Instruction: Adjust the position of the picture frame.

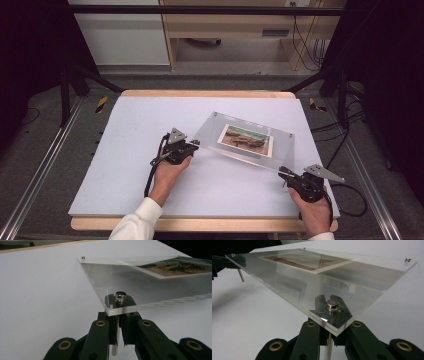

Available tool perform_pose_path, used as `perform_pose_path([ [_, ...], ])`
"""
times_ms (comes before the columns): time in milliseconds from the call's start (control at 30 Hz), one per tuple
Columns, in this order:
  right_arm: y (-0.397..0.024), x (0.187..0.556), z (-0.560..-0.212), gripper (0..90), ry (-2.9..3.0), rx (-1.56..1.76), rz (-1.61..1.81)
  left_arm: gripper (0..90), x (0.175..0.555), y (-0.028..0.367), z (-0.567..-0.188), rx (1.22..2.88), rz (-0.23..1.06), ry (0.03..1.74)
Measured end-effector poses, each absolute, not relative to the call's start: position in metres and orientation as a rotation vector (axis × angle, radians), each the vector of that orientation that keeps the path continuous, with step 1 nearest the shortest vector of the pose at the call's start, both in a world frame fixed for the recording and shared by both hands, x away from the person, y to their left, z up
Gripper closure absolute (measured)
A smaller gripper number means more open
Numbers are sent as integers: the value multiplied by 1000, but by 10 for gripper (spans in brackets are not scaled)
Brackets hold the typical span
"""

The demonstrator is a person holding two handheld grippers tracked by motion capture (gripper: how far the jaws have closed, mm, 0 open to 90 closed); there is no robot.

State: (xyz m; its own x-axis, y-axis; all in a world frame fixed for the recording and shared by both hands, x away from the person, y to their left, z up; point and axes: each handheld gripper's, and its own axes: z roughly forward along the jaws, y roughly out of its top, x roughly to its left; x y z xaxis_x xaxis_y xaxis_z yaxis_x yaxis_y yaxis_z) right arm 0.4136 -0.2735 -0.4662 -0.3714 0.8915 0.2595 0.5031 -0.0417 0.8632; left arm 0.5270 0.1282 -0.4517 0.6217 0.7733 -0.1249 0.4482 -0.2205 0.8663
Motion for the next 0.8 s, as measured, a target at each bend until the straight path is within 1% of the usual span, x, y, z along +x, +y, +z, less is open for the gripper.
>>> perform_pose_path([
  [133,-273,414,-466,850,1858,1475,1389,834,528,128,-452,1861,409,974],
  [167,-273,414,-466,850,1857,1470,1392,843,527,127,-451,1872,438,958],
  [233,-274,414,-465,850,1855,1468,1391,846,527,127,-451,1872,445,955],
  [333,-274,415,-461,850,1839,1462,1394,848,525,126,-448,1842,471,945],
  [500,-277,416,-455,850,1824,1454,1404,848,522,126,-442,1827,470,933],
  [800,-274,426,-439,838,1821,1386,1457,844,514,139,-426,1778,512,934],
])
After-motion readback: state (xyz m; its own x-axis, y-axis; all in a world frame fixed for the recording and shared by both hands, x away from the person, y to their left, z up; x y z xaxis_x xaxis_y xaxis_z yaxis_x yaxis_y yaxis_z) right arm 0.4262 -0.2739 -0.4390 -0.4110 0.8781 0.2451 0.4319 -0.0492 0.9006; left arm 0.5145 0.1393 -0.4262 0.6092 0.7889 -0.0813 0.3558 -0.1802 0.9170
